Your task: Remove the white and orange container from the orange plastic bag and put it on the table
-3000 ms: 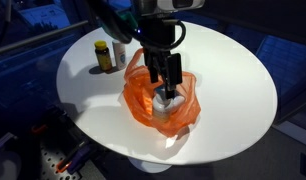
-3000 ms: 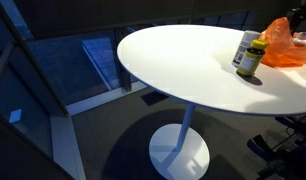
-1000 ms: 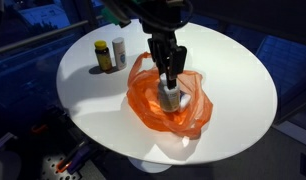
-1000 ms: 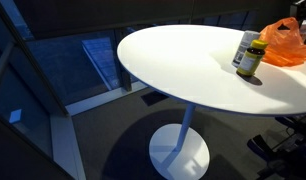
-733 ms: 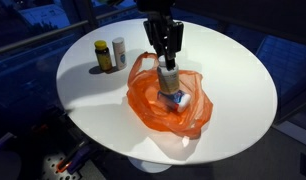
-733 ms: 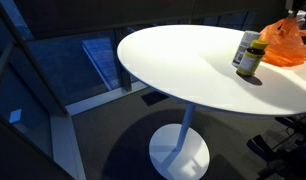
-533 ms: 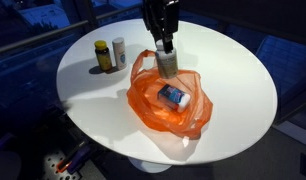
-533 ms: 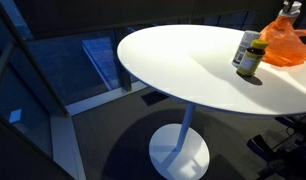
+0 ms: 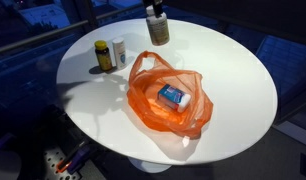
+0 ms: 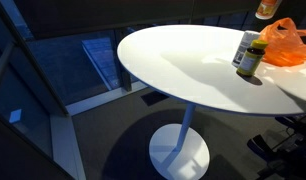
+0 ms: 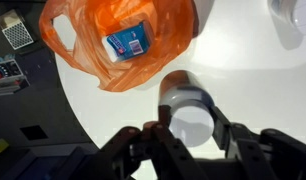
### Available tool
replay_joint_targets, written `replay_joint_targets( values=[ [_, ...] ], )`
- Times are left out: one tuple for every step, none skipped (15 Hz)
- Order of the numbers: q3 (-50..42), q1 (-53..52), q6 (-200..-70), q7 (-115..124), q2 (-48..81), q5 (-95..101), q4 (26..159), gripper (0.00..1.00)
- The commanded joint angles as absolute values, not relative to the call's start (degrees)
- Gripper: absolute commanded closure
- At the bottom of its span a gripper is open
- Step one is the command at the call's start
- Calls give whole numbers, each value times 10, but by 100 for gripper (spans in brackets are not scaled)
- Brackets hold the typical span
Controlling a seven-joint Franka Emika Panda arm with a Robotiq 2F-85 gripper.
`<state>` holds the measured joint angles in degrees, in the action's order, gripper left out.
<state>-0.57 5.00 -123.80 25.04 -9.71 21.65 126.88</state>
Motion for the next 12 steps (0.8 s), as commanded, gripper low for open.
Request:
replay_joint_targets(
  values=[
    [4, 31, -1219, 215, -94, 165, 1249, 81],
    [7, 24, -1219, 206, -93, 149, 1249, 81],
    [10, 18, -1218, 195, -92, 135, 1249, 81],
    [12, 10, -1216, 180, -91, 113, 1249, 81],
    [15, 5, -1212, 168, -90, 98, 1247, 81],
    [18, -1, -1208, 157, -89, 83, 1247, 81],
    [20, -7, -1206, 146, -89, 71, 1249, 81],
    [23, -12, -1204, 134, -88, 60, 1249, 81],
    [25, -17, -1202, 123, -88, 49, 1251, 81],
    [28, -22, -1205, 112, -89, 41, 1254, 81],
    [31, -27, -1205, 101, -88, 30, 1256, 81],
    [34, -31, -1205, 93, -87, 25, 1258, 81]
  ],
)
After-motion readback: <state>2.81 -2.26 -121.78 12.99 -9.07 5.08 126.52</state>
